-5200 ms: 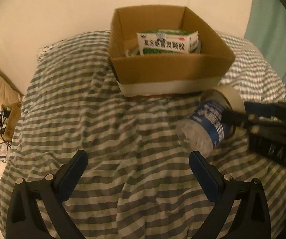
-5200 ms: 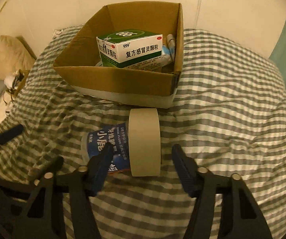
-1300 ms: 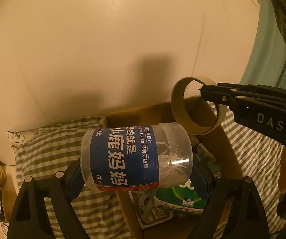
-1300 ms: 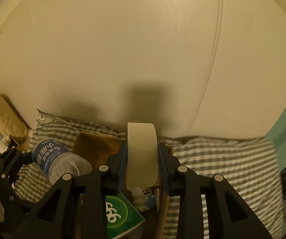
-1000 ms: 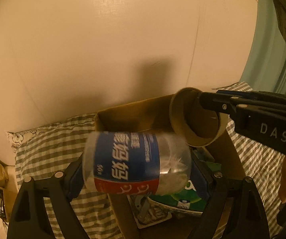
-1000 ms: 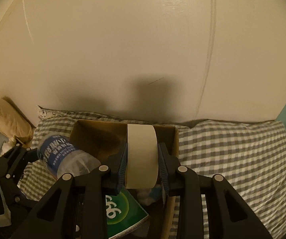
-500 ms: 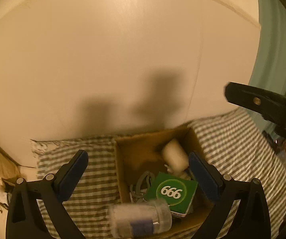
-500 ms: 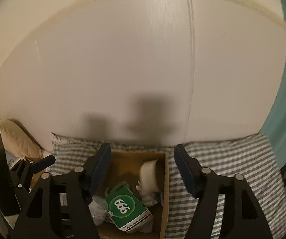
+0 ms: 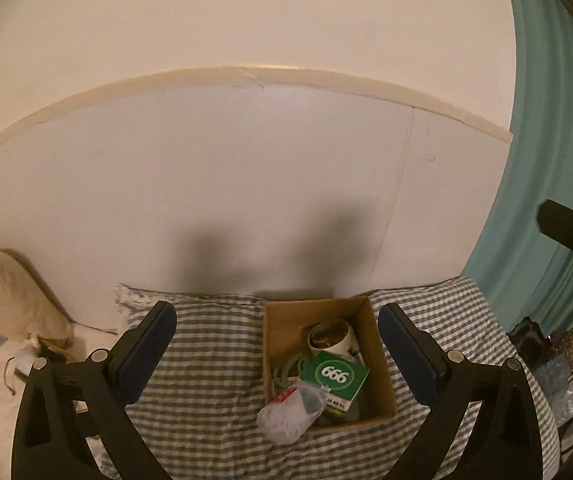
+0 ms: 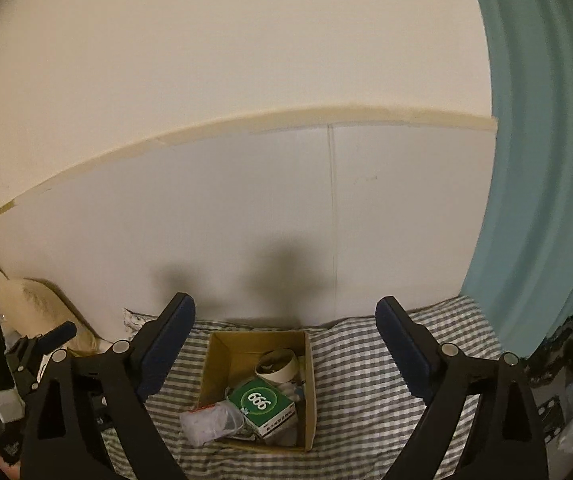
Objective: Organize objects
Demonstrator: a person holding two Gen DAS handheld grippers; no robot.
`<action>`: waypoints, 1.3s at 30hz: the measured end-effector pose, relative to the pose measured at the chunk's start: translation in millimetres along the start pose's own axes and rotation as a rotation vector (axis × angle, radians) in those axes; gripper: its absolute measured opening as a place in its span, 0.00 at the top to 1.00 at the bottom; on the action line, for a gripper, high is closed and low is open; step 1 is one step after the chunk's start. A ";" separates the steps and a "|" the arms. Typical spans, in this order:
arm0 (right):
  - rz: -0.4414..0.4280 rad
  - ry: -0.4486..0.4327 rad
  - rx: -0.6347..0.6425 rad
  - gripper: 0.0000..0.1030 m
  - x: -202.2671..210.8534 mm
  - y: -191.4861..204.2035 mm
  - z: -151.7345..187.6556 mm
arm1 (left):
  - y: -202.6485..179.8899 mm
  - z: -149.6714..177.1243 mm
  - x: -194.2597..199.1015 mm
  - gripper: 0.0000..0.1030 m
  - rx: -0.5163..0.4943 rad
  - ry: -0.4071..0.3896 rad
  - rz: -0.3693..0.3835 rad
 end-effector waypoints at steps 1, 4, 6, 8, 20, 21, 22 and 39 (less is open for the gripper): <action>0.009 -0.013 0.013 0.09 9.8 2.8 2.8 | 1.6 3.5 8.4 0.00 -0.004 -0.014 -0.001; 0.016 -0.036 0.028 0.02 32.0 3.9 16.2 | 4.2 9.5 26.1 0.00 -0.008 -0.053 -0.019; 0.019 -0.037 0.028 0.00 40.8 1.3 28.1 | 4.2 14.3 41.4 0.00 -0.008 -0.074 -0.014; 0.034 -0.032 0.028 0.00 42.2 -0.6 38.9 | 3.4 19.8 52.7 0.00 -0.009 -0.098 -0.007; 0.111 -0.053 0.072 0.00 34.5 -4.1 111.4 | 0.7 81.7 62.3 0.00 -0.028 -0.169 -0.081; 0.134 -0.066 0.074 0.00 34.4 -6.4 115.8 | 0.6 88.2 57.3 0.00 -0.031 -0.173 -0.089; 0.164 -0.080 0.078 0.00 32.1 -9.6 122.9 | 0.6 92.5 53.3 0.00 -0.029 -0.167 -0.089; 0.157 -0.034 0.060 0.00 8.8 -14.4 155.8 | 21.1 125.4 24.8 0.00 0.095 -0.101 -0.048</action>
Point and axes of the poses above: each gripper's, at about its wrist camera, not at the fingertips, and x roughly against the way its jaws point, y to its left, z to its underside, the point moved 9 cm from there along -x, roughly the way its jaws point, and after that the axes turned 12 degrees about y, right-handed, at the moved point
